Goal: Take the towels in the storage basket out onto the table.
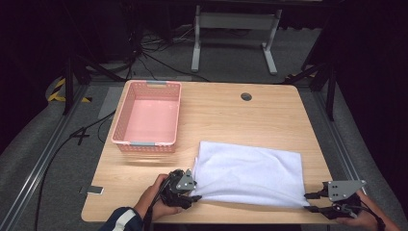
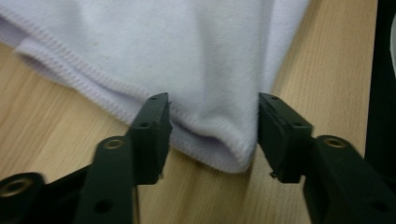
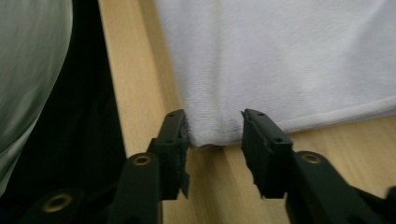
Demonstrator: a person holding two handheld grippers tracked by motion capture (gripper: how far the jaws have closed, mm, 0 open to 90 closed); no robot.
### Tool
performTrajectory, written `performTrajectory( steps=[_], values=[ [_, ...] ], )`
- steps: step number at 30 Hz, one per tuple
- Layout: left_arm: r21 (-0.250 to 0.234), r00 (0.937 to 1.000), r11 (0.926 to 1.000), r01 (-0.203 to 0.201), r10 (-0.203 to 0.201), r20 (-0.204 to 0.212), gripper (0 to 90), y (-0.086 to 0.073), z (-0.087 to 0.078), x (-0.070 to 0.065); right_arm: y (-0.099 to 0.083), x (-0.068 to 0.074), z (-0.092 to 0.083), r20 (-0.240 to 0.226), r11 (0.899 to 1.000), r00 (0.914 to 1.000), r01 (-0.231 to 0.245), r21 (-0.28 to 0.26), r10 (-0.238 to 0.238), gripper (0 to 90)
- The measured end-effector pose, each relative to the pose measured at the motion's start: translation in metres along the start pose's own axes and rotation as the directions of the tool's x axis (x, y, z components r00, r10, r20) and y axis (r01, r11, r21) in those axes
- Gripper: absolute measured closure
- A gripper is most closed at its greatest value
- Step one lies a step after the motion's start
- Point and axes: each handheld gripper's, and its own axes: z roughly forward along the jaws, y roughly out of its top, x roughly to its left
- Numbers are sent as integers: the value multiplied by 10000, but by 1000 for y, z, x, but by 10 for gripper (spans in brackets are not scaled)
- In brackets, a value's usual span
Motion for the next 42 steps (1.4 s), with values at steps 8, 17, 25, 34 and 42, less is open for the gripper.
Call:
performTrajectory(
  steps=[8, 17, 25, 34, 42],
  values=[
    [-1588, 9890, 9790, 1279, -1379, -535, 241, 6, -11, 4, 29, -21, -20, 2212, 9712, 9574, -1444, -1894, 1855, 502],
    [-1839, 9762, 9639, 1924, -2072, -647, 203, 20, 2, 8, 118, -53, 35, 1870, 9768, 9747, -851, -1965, 1226, 468],
    [-1333, 9684, 9639, 2306, -2407, -656, 170, 12, 12, 6, 198, -70, 109, 739, 9901, 9963, -333, -1360, 436, 424],
    [-981, 9605, 9615, 2568, -2651, -842, 158, 1, 19, 5, 254, -74, 179, -129, 9988, 9999, 30, -484, -36, 397],
    [-1002, 9594, 9607, 2588, -2677, -887, 160, -3, 21, 2, 265, -79, 220, -376, 9986, 9993, 81, 529, -61, 376]
  ],
)
